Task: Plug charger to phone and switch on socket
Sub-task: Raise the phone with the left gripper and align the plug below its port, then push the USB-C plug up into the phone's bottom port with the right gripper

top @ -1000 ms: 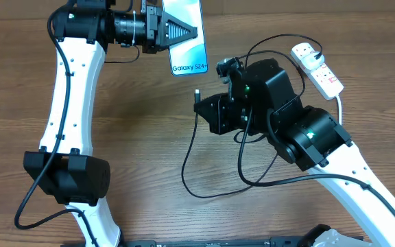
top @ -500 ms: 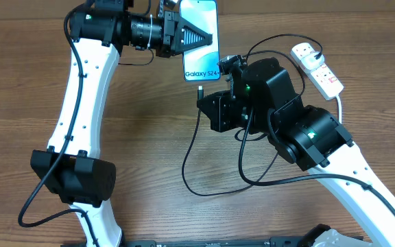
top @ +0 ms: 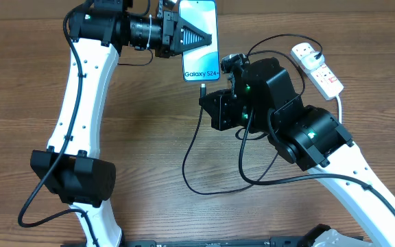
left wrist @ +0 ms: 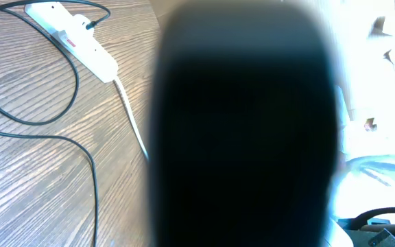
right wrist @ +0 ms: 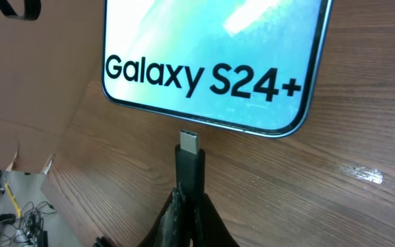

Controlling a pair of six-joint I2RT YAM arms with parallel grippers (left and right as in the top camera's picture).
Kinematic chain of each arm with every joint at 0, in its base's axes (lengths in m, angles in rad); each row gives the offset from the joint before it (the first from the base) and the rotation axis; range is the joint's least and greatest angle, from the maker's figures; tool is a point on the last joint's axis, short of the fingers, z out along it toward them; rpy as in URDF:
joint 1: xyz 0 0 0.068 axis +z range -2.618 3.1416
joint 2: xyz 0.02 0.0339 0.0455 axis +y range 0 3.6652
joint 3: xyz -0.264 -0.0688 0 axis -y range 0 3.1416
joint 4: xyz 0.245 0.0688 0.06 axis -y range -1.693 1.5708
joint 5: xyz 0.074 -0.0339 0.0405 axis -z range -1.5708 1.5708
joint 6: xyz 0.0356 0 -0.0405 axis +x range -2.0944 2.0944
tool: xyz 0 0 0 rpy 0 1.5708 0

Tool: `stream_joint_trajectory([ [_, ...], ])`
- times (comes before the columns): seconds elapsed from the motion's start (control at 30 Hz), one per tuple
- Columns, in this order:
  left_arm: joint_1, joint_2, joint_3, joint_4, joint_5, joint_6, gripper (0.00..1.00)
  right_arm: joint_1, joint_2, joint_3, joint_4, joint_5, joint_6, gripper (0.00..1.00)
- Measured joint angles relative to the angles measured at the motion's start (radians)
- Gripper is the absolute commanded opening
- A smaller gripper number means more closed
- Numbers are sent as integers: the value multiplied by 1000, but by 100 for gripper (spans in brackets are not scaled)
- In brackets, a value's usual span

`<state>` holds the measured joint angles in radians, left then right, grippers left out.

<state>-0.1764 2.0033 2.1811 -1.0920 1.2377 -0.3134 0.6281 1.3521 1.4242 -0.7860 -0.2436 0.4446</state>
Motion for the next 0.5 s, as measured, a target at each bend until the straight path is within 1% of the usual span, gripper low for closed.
stream_joint_trajectory([
  [0.5,0,0,0,0,11,29,4,0,0,0,9,0,0,4],
])
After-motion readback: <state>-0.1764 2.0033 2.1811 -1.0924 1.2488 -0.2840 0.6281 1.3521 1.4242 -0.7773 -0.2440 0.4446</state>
